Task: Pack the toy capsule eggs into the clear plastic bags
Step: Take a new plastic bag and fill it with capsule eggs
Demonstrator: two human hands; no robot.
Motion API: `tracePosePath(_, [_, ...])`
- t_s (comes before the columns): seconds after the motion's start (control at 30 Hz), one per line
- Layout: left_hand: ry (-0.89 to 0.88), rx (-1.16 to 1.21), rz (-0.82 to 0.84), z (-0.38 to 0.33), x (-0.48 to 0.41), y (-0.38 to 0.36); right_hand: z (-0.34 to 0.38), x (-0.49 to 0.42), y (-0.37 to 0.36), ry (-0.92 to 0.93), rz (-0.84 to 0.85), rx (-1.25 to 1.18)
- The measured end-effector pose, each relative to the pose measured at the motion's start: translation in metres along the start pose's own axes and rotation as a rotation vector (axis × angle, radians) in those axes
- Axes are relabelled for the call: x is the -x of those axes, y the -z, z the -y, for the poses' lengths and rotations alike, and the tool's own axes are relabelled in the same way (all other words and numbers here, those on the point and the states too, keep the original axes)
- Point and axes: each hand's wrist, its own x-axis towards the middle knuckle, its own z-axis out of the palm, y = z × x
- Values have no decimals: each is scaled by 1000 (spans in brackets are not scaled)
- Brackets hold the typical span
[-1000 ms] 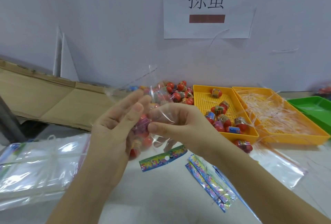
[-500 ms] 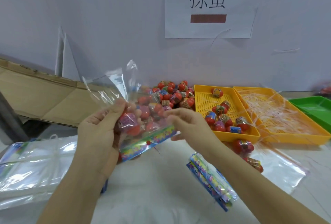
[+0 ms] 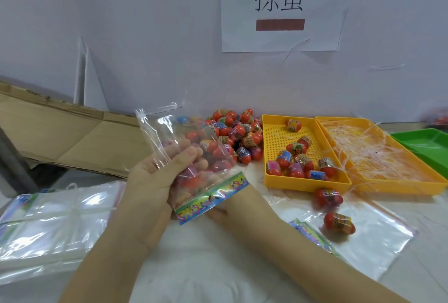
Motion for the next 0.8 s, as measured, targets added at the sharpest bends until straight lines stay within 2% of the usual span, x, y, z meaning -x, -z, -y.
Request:
tracePosePath(0.1, [-8, -25, 21, 2, 2, 0, -4, 1, -2, -51, -140, -256])
tracePosePath(0.2, [-20, -72, 23, 2, 3, -1, -12, -6, 9, -93, -234, -289])
tracePosePath(0.37, [-12, -158, 57, -3, 6, -5, -23, -17, 58, -200, -627, -669])
tracePosePath(0.43, [-28, -220, 67, -2, 8, -7, -22, -15, 81, -138, -688, -722])
tracePosePath(0.53, [-54, -278, 108, 0, 13, -12, -3, -8, 106, 81, -706, -779])
tracePosePath(0.63, [-72, -330, 171, 4, 16, -15, 20, -1, 116, 246, -676, -672])
tracePosePath(0.8, [-142, -345, 267, 8, 19, -18, 32, 5, 106, 219, -677, -307])
